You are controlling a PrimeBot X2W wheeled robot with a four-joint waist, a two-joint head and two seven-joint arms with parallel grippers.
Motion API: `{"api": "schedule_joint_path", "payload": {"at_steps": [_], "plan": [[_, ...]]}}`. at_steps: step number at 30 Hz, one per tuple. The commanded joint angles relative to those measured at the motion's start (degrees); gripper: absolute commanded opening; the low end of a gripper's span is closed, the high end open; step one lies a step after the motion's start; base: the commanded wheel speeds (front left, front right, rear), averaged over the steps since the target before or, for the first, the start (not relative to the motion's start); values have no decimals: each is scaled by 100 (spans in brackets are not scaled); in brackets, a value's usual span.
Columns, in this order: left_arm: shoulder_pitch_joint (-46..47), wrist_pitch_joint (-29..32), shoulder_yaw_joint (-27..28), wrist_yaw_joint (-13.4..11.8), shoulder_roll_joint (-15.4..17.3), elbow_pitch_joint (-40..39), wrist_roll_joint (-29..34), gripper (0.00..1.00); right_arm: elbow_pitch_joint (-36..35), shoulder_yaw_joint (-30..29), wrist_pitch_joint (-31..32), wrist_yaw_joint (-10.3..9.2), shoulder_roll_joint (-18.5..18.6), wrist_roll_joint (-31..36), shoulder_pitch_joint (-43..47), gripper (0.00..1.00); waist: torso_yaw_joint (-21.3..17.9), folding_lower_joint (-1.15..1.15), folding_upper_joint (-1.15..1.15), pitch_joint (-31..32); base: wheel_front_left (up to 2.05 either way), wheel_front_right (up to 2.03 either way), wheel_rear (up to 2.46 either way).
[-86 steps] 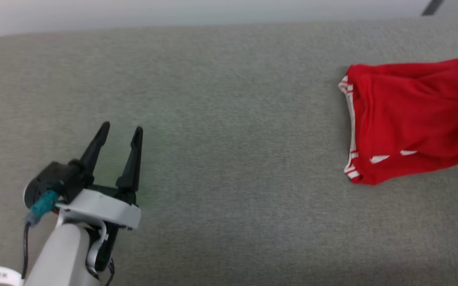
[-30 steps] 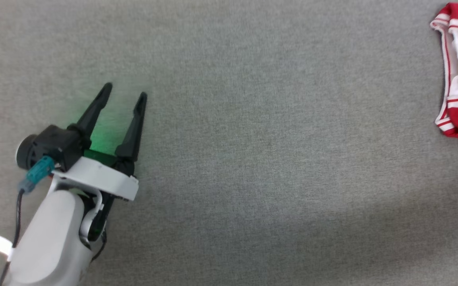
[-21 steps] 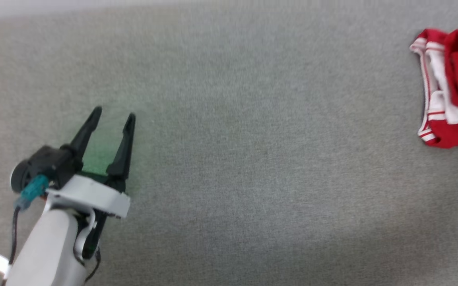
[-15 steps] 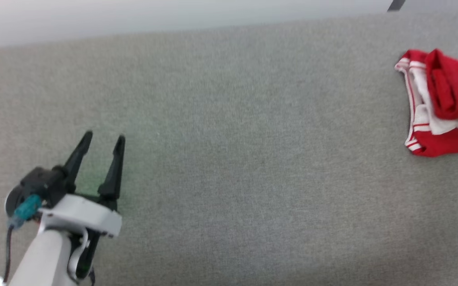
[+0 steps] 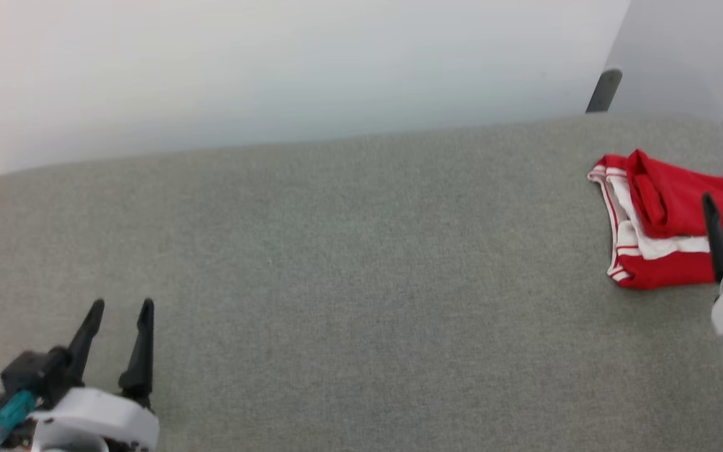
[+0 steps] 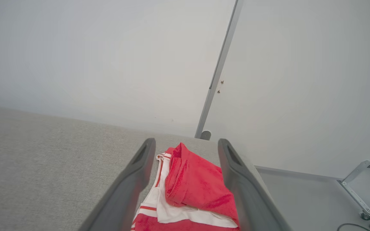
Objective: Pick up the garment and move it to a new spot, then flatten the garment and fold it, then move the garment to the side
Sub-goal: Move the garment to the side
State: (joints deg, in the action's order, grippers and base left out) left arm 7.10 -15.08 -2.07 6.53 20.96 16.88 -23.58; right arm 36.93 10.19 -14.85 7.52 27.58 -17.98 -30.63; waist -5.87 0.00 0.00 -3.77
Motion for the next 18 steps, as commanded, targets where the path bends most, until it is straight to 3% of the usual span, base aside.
{"api": "schedule_joint_path", "payload": {"at_steps": [1, 10, 18], "plan": [[-141, 1, 53, -16, -18, -50, 11, 100, -170, -151, -23, -7, -95, 78, 258, 100, 95, 0, 0, 293, 0, 0, 0], [-904, 1, 577, -27, -230, -498, 120, 100, -1926, -1131, -35, -7, -761, 710, 1864, 100, 290, 0, 0, 549, 0, 0, 0], [-1381, 1, 832, 53, -462, -815, 168, 100, -2663, -1544, -36, -7, -1259, 1008, 2927, 100, 454, 0, 0, 694, 0, 0, 0]]}}
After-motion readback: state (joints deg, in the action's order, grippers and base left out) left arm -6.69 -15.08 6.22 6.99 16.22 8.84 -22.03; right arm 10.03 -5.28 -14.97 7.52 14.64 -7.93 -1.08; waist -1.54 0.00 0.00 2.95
